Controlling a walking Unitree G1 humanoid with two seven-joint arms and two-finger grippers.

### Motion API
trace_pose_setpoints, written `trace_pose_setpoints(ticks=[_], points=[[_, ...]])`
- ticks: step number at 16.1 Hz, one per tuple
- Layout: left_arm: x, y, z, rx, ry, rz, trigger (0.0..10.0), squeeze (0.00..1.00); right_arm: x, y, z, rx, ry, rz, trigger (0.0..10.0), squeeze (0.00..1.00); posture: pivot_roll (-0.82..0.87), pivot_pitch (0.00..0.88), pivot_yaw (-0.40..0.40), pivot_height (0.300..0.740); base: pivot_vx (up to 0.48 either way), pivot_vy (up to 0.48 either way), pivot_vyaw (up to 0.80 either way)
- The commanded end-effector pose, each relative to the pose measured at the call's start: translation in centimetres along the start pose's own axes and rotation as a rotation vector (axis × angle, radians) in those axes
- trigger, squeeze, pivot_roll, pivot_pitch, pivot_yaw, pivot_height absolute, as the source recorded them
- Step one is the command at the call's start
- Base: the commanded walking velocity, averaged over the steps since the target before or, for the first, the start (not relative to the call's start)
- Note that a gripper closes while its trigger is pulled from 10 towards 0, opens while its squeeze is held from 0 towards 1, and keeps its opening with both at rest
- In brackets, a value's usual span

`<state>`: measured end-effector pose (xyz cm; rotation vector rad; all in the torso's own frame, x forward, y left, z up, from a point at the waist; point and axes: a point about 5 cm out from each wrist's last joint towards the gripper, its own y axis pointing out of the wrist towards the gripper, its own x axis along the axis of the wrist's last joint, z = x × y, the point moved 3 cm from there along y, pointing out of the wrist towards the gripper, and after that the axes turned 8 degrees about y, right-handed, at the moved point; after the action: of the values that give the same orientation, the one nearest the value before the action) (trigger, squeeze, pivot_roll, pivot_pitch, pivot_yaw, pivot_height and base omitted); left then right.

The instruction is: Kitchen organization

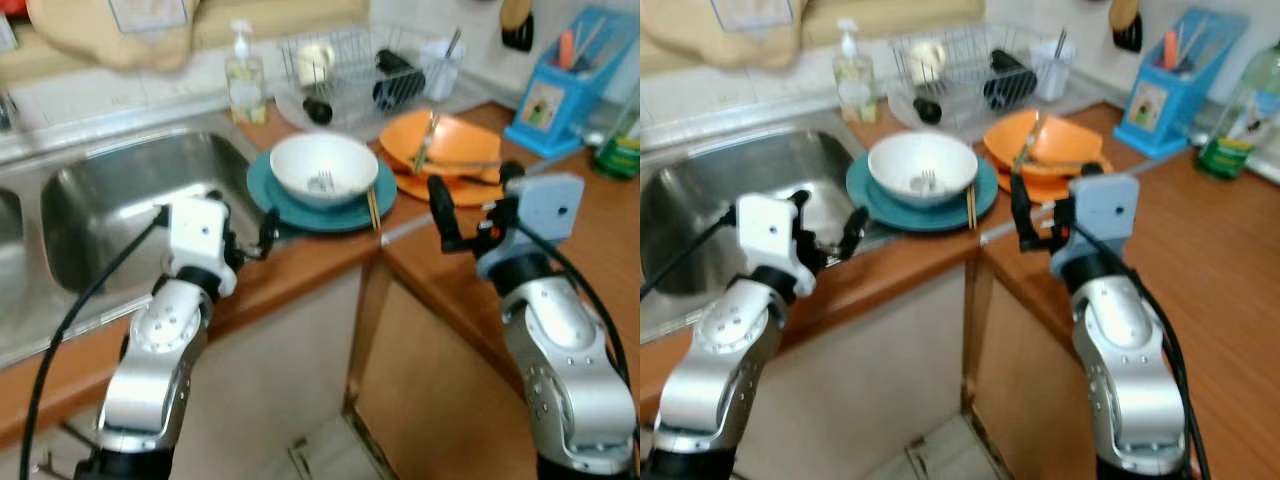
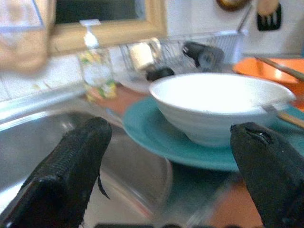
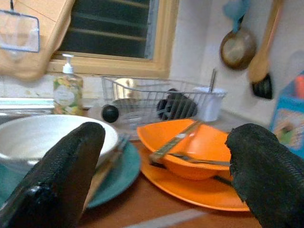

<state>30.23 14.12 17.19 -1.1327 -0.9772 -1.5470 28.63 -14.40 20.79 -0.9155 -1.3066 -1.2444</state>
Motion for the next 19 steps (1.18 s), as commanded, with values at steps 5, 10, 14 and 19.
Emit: trace_pose_setpoints(ticks=[5,10,14,19], points=[[1.1,0.0,1.7,0.032,0.039,-0.021,10.0,0.00,0.8,0.2,2.8,0.143,-0.034,-0.005,10.0,0.00,-0.04,0.000,0.025,0.740,0.345,0.000,0.48],[1.2,-0.4,1.4,-0.019,0.037,-0.025,10.0,0.00,2.3,0.0,2.4,0.154,0.010,-0.022,10.0,0.00,-0.05,0.000,0.032,0.740,0.000,0.000,0.00],[1.4,-0.6,0.0,-0.259,-0.019,-0.019,10.0,0.00,1.7,-0.2,0.9,0.131,0.058,0.064,10.0,0.00,-0.05,0.000,0.033,0.740,0.000,0.000,0.00],[1.7,-0.1,-0.1,-0.403,0.007,-0.006,10.0,0.00,0.7,0.2,0.1,0.124,0.081,0.152,10.0,0.00,-0.04,0.000,0.017,0.740,0.000,0.000,0.00]])
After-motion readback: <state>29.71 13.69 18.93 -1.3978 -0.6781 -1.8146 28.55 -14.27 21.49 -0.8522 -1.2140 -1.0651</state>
